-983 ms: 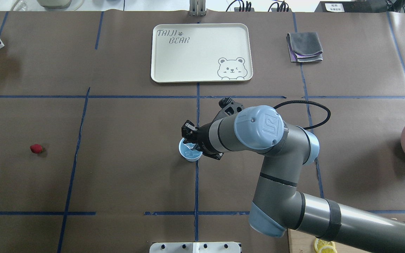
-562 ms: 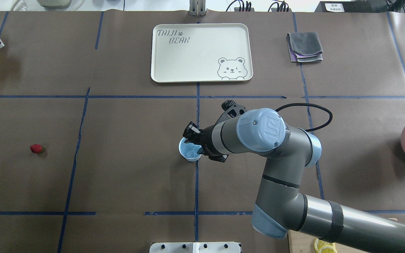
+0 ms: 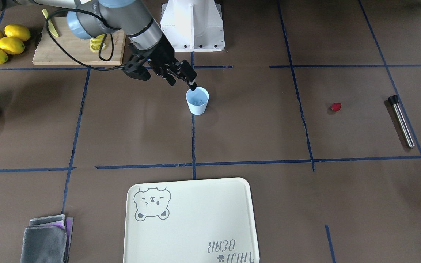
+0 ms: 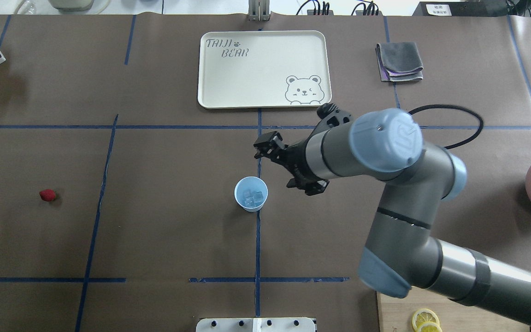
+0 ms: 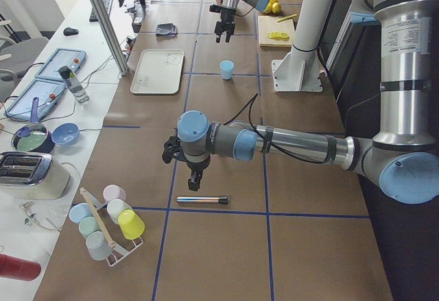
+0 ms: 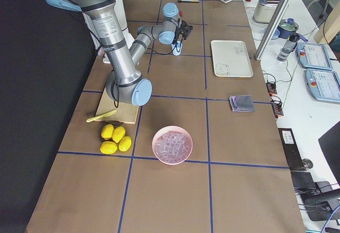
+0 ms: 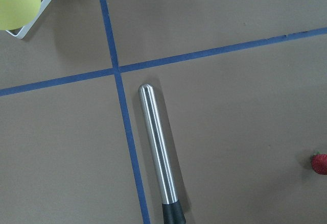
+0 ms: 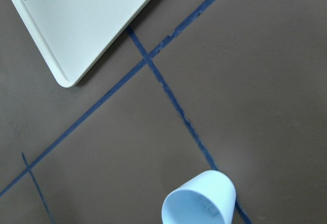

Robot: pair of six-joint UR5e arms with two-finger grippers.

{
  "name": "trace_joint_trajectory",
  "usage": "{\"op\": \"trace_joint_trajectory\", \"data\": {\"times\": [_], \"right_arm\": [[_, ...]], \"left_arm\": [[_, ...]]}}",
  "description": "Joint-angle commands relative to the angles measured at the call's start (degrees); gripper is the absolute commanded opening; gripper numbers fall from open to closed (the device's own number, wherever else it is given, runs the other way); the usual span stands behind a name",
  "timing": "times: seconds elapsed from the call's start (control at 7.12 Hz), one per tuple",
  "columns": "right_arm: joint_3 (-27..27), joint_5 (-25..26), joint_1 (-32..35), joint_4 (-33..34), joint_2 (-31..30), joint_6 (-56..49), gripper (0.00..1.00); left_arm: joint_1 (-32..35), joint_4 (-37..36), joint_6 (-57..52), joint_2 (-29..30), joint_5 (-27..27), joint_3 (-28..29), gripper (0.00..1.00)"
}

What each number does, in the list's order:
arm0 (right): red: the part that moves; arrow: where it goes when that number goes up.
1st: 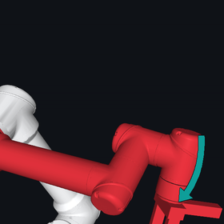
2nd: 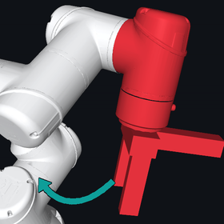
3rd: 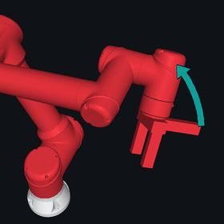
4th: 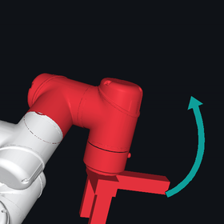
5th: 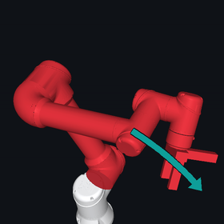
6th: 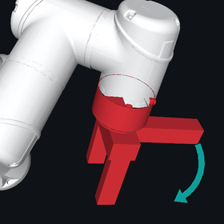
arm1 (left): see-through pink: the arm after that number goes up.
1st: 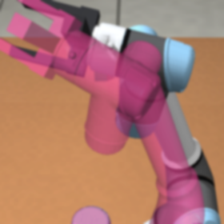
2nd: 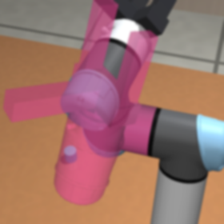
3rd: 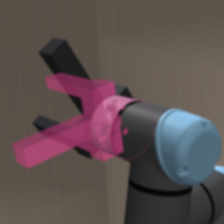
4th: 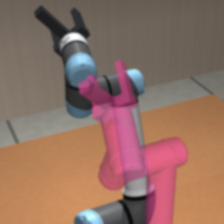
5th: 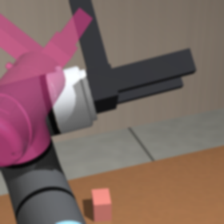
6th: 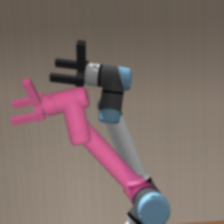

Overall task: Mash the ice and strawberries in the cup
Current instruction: 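Withdraw the right gripper toward the tray while the left gripper reaches toward the strawberry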

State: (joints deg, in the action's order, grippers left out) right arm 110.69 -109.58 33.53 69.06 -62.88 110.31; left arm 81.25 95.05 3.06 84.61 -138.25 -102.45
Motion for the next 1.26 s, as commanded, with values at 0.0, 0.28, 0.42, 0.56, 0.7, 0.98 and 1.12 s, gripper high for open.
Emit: {"op": "trace_joint_trajectory", "data": {"times": [0.0, 0.28, 0.42, 0.56, 0.7, 0.98, 1.12], "right_arm": [[3.1, -9.7, 11.1, 1.2, -7.8, -10.3, 1.0], [3.0, -14.3, 17.1, 1.0, -12.4, -21.1, 1.0], [3.0, -14.3, 17.2, 0.9, -12.4, -21.1, 1.0], [2.9, -14.3, 17.2, 0.7, -12.4, -21.2, 1.0], [2.7, -13.9, 17.1, 0.6, -12.4, -21.2, 1.0], [2.6, -13.8, 17.1, 0.6, -12.4, -21.2, 1.0], [2.4, -13.8, 17.1, 0.6, -12.3, -21.2, 1.0]], "left_arm": [[-9.8, 10.5, 17.7, 0.0, 0.4, 0.1, 1.0], [-20.8, 20.3, 38.0, 0.9, 4.6, 0.3, 1.0], [-28.3, 25.1, 46.3, 2.0, 10.9, 0.7, 1.0], [-32.1, 27.2, 49.3, 2.4, 15.0, 2.3, 0.99], [-32.5, 27.8, 49.6, 2.6, 15.1, 3.2, 0.99], [-35.1, 28.0, 50.1, 3.4, 17.9, 5.2, 0.99], [-35.1, 28.0, 50.0, 3.9, 17.9, 6.0, 0.99]]}}
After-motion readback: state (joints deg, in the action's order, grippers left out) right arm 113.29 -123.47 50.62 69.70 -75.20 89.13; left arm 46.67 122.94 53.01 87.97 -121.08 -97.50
